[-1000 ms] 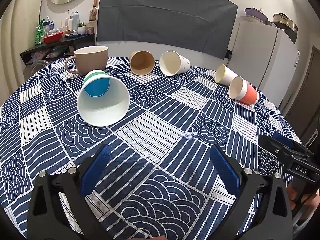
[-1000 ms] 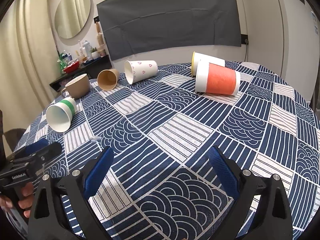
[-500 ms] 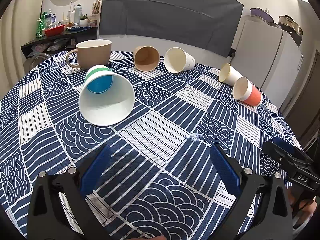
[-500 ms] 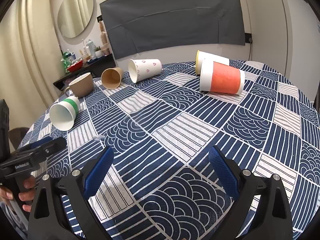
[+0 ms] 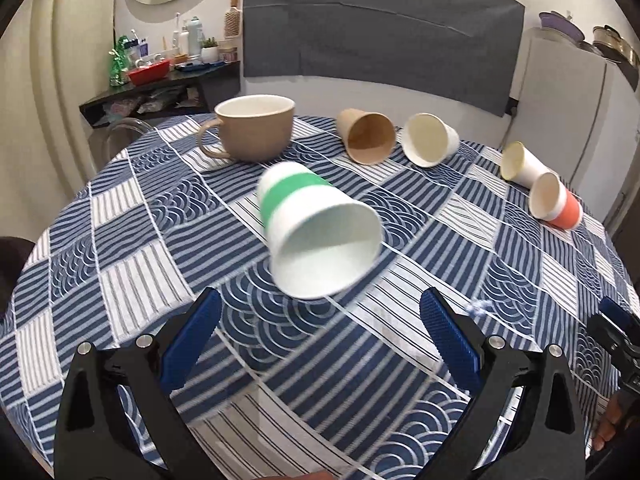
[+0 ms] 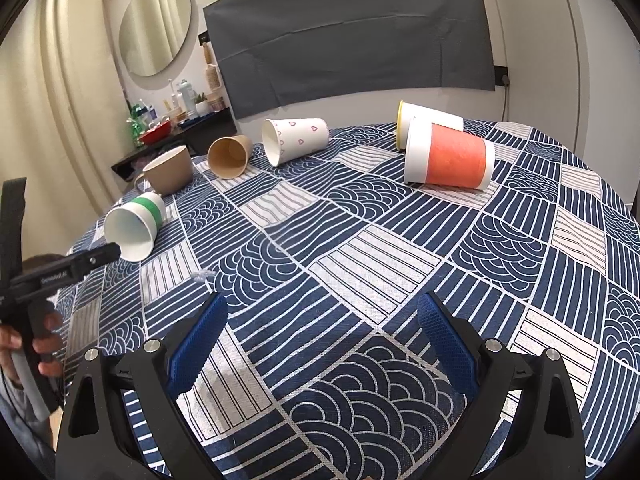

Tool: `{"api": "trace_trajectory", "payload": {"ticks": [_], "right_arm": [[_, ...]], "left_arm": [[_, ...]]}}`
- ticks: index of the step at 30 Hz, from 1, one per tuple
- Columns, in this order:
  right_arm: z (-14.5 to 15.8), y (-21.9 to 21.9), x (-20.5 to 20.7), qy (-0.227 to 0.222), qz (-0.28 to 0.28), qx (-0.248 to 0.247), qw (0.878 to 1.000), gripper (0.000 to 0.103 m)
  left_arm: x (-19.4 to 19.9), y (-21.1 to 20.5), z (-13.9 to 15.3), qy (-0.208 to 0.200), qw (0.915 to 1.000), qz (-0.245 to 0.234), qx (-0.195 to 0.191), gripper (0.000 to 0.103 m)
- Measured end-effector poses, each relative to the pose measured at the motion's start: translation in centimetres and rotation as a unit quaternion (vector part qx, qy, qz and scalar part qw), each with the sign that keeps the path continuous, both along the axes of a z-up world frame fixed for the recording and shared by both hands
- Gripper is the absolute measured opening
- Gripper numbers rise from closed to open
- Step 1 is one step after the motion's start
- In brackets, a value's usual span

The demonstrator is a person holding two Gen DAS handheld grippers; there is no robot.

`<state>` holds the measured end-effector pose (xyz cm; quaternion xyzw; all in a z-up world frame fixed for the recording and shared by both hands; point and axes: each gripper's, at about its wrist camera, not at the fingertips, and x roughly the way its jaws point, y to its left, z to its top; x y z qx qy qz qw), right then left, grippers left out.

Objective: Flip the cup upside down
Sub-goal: 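Move the left gripper to the green-banded white cup and close on its rim, then lift the green-banded cup with the left gripper and set it down, then release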

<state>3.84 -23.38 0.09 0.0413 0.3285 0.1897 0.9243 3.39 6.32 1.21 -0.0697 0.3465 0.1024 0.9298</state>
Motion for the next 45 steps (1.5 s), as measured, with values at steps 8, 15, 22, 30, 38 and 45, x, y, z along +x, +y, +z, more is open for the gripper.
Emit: {"api": "trace_trajectory", "payload": {"ticks": [8,15,22,30,38,45], "right_arm": [[0.0,0.0,0.0,0.0,0.0,0.001,1.0,0.092],[-0.1,0.0,0.1,0.002,0.001,0.0,1.0,0.092],[-0.1,0.1,0.1,0.002,0.001,0.0,1.0,0.092],[-0.1,0.1,0.1,0.003,0.0,0.001,1.0,0.092],[-0.1,0.0,0.1,0.003,0.001,0.001,1.0,0.092],[-0.1,-0.1,0.1,0.002,0.001,0.004,1.0,0.092]], "left_arm": [[2.3,2.3,0.3,0.021,0.9977,0.038,0.051,0.097],[3.8,2.7,0.0,0.031,0.9981,0.028,0.045,0.078],[3.6,2.3,-0.5,0.038,0.9982,0.023,0.041,0.005],[3.6,1.0,0.1,0.027,0.9993,-0.004,0.025,0.003],[4.5,-4.3,0.2,0.025,0.9974,-0.058,0.035,0.003],[5.2,-9.2,0.0,0.026,0.993,-0.106,0.045,0.003]]}}
